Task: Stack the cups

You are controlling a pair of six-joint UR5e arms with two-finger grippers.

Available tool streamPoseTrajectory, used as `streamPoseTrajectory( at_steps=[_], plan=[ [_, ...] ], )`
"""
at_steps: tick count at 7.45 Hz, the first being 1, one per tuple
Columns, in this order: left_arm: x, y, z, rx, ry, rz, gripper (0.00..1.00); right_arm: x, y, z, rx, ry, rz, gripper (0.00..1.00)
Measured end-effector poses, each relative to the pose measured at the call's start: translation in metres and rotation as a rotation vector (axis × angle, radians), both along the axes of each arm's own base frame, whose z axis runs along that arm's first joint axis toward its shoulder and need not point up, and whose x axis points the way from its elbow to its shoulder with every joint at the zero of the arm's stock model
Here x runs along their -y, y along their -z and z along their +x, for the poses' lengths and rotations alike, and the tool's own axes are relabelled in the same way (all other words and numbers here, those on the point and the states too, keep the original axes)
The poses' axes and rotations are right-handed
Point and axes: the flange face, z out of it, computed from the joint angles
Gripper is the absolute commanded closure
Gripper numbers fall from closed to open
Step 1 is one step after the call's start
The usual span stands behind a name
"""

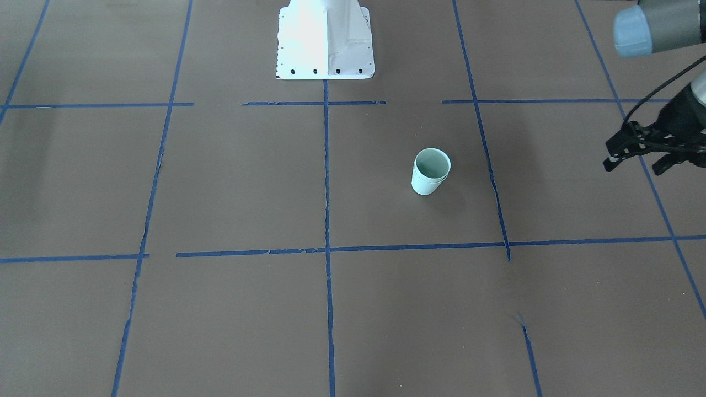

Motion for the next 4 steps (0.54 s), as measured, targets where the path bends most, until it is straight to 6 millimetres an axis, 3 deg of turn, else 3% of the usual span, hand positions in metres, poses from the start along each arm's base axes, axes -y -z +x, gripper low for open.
streamPoseTrajectory(
  at_steps=[2,4],
  plan=[
    [-0.003,-0.088,-0.079,0.065,-0.043,0.016,0.0,0.0,0.0,0.0,0.0,0.0,-0.001,0.0],
    [-0.015,-0.153,-0.134,0.089,-0.066,0.003,0.0,0.0,0.0,0.0,0.0,0.0,0.0,0.0]
  ],
)
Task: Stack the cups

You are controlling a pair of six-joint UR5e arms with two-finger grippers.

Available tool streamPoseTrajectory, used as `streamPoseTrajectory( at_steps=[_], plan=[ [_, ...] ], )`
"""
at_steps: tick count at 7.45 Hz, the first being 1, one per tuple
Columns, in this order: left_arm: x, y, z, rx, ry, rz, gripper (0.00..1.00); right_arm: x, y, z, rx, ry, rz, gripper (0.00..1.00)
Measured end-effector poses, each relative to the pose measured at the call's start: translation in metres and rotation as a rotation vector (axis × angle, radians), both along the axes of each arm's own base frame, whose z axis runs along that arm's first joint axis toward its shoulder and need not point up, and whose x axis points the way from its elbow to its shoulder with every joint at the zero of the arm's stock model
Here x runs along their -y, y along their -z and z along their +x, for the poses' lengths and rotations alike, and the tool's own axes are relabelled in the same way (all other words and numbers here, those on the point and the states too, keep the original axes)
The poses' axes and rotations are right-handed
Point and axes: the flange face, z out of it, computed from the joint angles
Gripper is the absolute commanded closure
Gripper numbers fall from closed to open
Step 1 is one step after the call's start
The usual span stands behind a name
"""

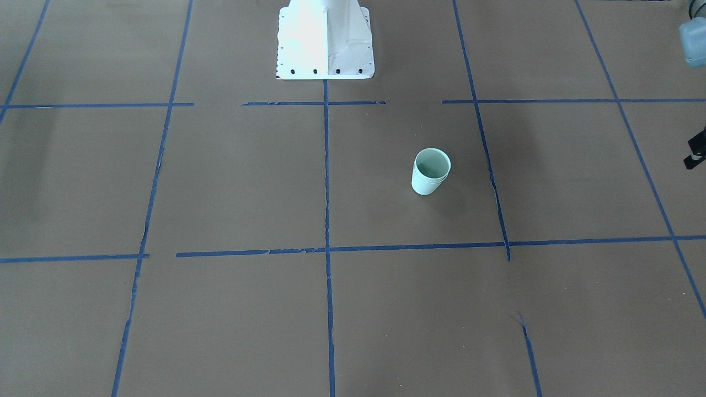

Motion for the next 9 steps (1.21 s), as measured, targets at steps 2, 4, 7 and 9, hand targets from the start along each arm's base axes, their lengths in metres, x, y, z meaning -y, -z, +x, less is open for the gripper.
streamPoseTrajectory(
  at_steps=[2,4,7,9],
  plan=[
    [-0.02,-0.034,-0.024,0.003,0.015,-0.038,0.0,0.0,0.0,0.0,0.0,0.0,0.0,0.0],
    [-0.036,-0.048,-0.032,0.0,0.03,-0.062,0.0,0.0,0.0,0.0,0.0,0.0,0.001,0.0],
    [-0.04,-0.05,-0.034,0.0,0.032,-0.065,0.0,0.0,0.0,0.0,0.0,0.0,0.0,0.0],
    [-0.042,-0.051,-0.034,0.001,0.032,-0.068,0.0,0.0,0.0,0.0,0.0,0.0,0.001,0.0]
  ],
)
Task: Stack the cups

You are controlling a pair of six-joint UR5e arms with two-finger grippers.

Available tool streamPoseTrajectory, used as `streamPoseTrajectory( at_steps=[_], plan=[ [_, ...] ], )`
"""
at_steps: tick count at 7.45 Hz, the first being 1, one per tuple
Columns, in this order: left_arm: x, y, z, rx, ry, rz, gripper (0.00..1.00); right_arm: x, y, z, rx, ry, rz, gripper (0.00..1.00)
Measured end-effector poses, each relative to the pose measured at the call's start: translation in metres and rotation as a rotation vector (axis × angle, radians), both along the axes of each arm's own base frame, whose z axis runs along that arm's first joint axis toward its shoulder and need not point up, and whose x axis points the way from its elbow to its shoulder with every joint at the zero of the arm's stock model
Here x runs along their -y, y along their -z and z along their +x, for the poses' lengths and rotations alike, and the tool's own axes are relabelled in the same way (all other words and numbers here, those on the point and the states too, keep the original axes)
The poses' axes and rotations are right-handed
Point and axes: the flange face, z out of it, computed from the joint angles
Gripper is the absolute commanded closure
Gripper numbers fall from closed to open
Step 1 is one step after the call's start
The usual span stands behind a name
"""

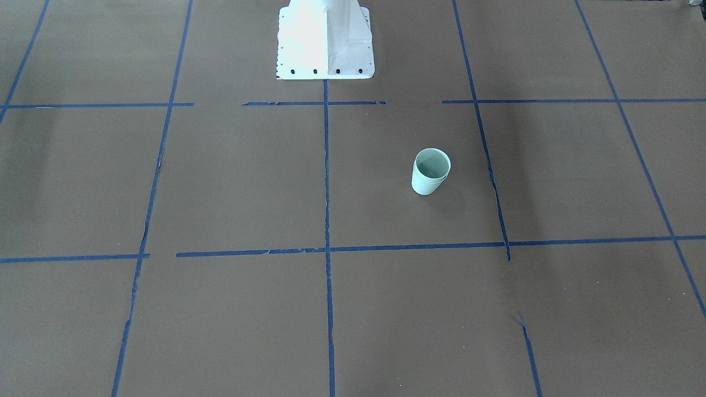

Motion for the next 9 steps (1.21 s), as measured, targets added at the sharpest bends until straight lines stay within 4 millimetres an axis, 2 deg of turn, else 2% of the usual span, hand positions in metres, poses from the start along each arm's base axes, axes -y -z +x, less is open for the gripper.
streamPoseTrajectory(
  at_steps=[9],
  plan=[
    [-0.0001,0.0065,0.0038,-0.054,0.008,-0.008,0.0,-0.0001,-0.0003,0.0,0.0,0.0,-0.001,0.0]
  ],
)
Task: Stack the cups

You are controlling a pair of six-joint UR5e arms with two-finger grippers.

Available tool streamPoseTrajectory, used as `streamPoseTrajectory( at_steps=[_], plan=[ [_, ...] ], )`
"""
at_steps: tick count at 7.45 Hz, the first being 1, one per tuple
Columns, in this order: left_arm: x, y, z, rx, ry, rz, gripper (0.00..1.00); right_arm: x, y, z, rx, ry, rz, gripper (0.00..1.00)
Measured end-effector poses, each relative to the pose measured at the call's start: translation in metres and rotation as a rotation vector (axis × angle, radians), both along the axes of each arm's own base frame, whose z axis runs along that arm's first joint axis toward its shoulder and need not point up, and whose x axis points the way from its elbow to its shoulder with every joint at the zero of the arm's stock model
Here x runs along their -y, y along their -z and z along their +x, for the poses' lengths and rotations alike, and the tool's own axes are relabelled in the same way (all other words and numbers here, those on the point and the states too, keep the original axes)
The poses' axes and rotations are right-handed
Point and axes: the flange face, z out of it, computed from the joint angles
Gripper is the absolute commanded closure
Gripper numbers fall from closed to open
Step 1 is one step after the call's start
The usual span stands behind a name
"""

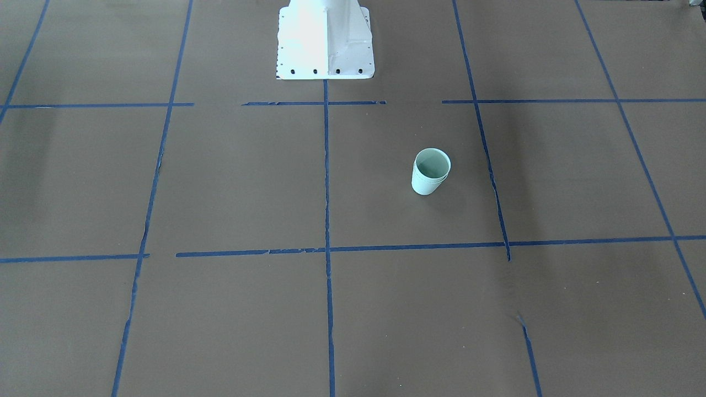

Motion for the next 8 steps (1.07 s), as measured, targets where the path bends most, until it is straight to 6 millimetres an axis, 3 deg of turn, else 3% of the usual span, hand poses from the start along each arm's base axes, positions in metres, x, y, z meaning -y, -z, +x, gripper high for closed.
streamPoseTrajectory(
  at_steps=[8],
  plan=[
    [-0.005,-0.0037,0.0005,-0.013,0.0,-0.007,0.0,0.0001,0.0001,0.0,0.0,0.0,0.001,0.0]
  ],
)
